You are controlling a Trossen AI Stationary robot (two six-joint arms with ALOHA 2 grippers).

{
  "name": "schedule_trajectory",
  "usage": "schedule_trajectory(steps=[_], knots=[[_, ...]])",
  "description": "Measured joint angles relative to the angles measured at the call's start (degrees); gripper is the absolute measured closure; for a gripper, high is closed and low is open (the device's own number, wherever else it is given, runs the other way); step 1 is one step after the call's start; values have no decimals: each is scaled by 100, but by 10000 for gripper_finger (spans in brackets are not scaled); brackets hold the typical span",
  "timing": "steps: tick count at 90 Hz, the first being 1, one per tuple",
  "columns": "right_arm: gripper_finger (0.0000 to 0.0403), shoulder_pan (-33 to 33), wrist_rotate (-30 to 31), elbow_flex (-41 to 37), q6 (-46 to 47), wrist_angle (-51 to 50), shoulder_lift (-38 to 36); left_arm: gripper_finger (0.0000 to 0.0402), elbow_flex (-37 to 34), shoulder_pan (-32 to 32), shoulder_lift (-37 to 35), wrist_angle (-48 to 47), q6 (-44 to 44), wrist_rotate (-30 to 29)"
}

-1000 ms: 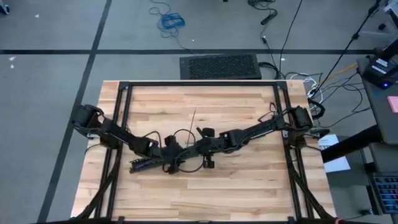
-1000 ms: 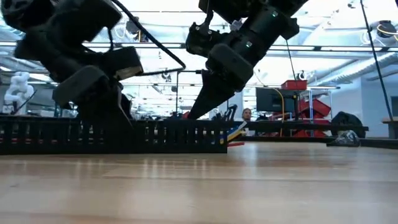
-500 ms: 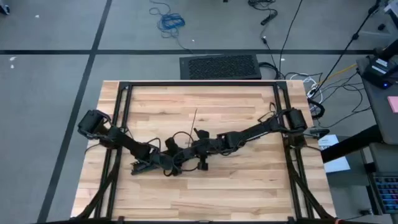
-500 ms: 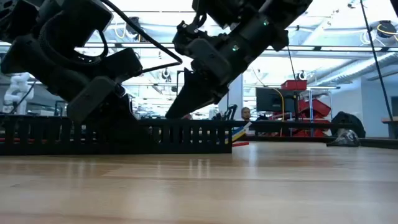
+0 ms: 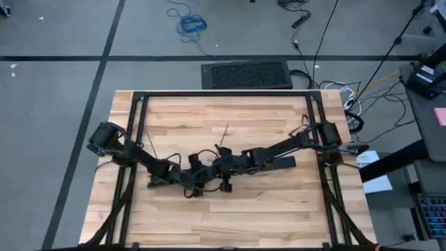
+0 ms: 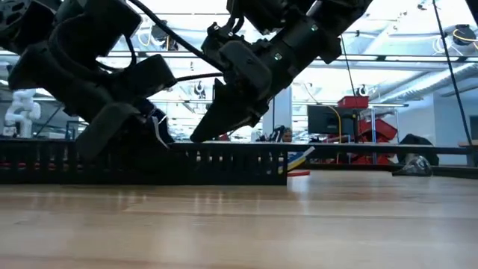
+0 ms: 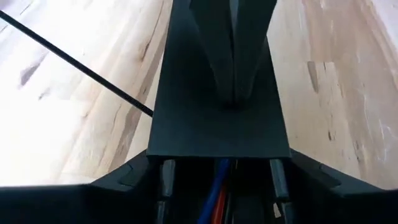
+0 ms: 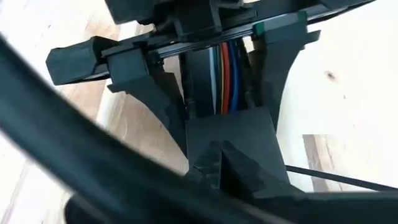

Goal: Ziptie cables
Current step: Close the black cable duct

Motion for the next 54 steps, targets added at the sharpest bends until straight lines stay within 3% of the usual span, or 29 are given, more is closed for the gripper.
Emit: schedule_trajectory(steps=[25,54], knots=[[403,-24,49,-2,5,25,7,87,4,16,-208,-401,-73,-29],[403,-24,28,-2,7,5,7,80,-14,-234,-566,-1354,-905,-235]])
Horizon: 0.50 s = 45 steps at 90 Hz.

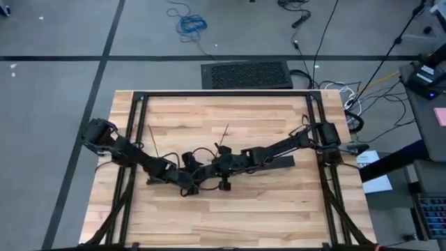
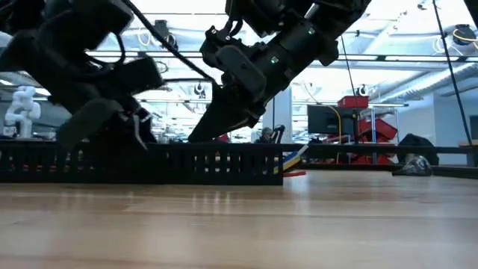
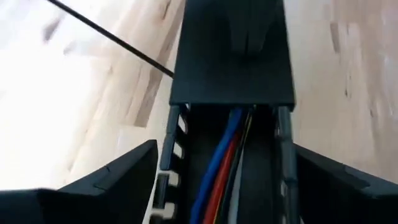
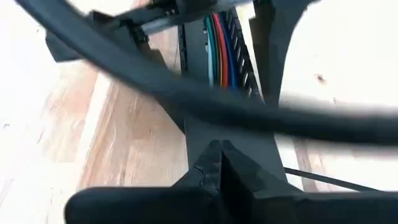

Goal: Ziptie cables
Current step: Close the black cable duct

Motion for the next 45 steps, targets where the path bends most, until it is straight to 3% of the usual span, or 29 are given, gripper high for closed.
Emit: schedule_trajectory(steps=[13,36,45], knots=[[403,0,-3,0,31,-6,0,80,-212,-229,-9,376,-7,-457],[403,-2,-123,0,59,-13,0,80,-1333,-414,-8,2700,-157,-650],[403,-4,-126,0,76,-11,0,80,-1601,-412,-8,3182,-161,-597]])
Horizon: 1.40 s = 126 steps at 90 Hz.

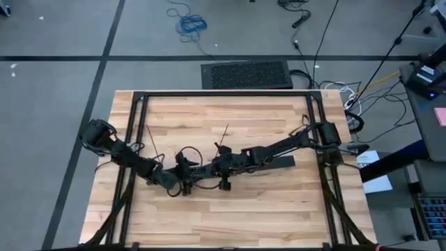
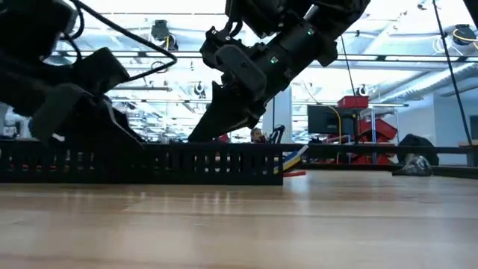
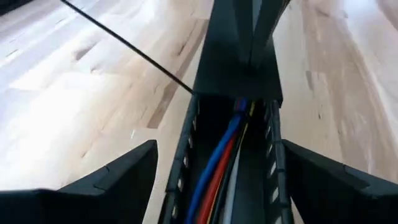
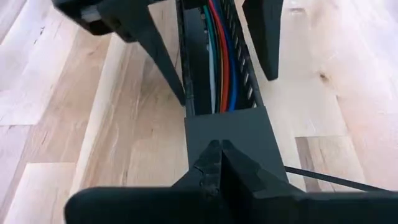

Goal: Ziptie cables
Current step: Close the black cable duct

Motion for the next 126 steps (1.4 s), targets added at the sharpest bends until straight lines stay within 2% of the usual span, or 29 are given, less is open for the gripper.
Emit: schedule_trajectory(steps=[23,55,82,94,117,126], knots=[[403,-41,-52,0,35,6,0,83,36,110,197,182,151,202],[403,-59,-33,-9,37,-59,-9,129,102,266,899,1014,149,459],[403,-121,-54,-15,52,161,0,137,105,270,944,1160,218,485],[403,-140,-76,-13,52,103,0,137,100,281,958,1463,418,719],[403,-138,-70,-11,52,55,0,137,212,355,962,1450,472,854],[403,-138,-40,-11,40,69,0,137,321,463,955,1099,341,849]])
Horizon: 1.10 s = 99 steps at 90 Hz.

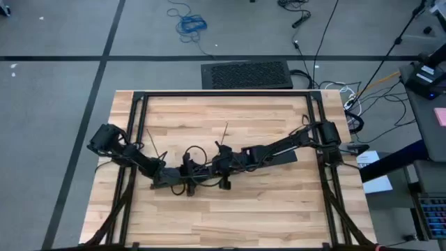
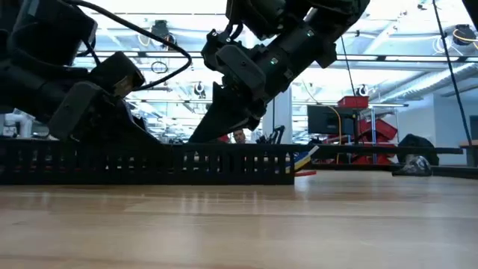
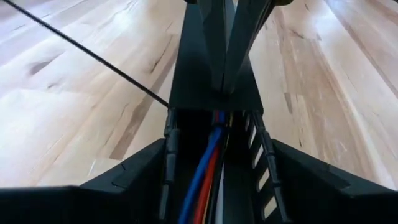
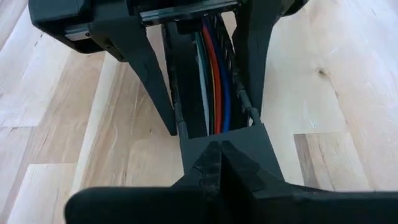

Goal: Ziptie cables
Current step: Close the black cable duct

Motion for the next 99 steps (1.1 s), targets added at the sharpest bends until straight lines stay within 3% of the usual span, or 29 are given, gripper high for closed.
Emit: schedule_trajectory(steps=[15,39,57,72,99], knots=[[403,11,54,-11,-268,-13,-254,137,34,127,-9,-192,-152,108],[402,16,104,-11,-351,-980,-1086,137,37,179,-9,-264,-196,153],[402,46,63,-13,-220,-1280,-783,148,44,229,-7,-284,-196,166],[403,31,-28,17,-139,-837,-364,173,35,227,-8,-295,-177,171],[403,-45,-439,19,-84,-290,-144,177,127,229,-7,-346,94,274]])
